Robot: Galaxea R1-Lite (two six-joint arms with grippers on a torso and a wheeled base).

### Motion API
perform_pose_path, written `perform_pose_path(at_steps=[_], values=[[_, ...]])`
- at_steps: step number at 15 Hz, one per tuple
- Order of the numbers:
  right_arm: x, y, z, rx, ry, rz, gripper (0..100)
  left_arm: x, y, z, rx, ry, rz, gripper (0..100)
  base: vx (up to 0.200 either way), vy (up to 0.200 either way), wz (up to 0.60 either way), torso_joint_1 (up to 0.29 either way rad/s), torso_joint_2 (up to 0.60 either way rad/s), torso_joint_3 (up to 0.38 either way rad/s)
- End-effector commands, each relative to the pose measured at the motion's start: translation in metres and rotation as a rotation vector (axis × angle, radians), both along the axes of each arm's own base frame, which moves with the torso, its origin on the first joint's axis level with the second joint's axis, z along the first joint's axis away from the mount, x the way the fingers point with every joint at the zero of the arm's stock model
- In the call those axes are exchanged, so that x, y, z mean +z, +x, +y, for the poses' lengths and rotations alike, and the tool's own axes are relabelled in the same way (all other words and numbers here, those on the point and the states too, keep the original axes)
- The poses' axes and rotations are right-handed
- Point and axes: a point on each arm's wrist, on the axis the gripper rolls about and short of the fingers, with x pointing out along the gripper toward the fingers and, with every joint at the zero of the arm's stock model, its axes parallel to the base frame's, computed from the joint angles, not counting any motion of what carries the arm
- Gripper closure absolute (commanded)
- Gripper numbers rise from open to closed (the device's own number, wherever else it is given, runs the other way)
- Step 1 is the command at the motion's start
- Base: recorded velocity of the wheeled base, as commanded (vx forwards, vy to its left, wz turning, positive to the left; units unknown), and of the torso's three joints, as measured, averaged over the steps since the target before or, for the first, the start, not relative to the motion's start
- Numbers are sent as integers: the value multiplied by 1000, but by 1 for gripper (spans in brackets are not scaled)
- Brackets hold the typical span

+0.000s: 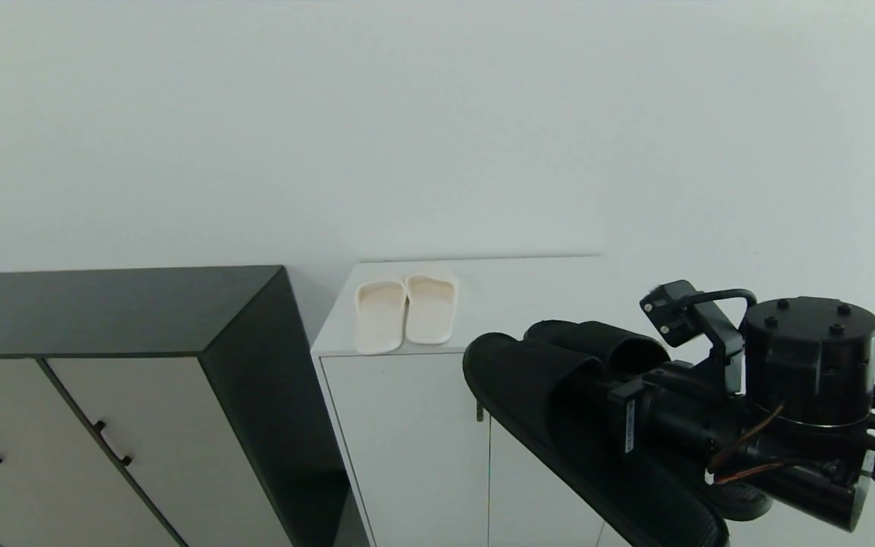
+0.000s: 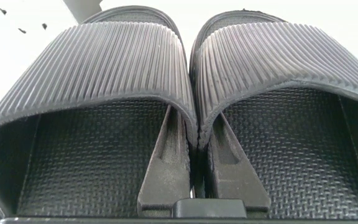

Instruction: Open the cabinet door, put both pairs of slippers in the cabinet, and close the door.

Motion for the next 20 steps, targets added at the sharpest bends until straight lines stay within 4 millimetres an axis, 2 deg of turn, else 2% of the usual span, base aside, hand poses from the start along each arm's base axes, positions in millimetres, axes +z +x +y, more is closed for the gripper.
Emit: perform_pose_path(at_steps=[1,9,20], values=[[-4,0,-4,-6,-9,-17,100,0,0,0,1,0,0,100,0,-200,0,7,-2,-2],[-8,-2,-8,-10,-11,-35,100,0,0,0,1,0,0,100,0,-200,0,4,2,1],[-19,-3,-12,-8,-24,-36,100,0,0,0,1,0,0,100,0,0,0,0,0,0]])
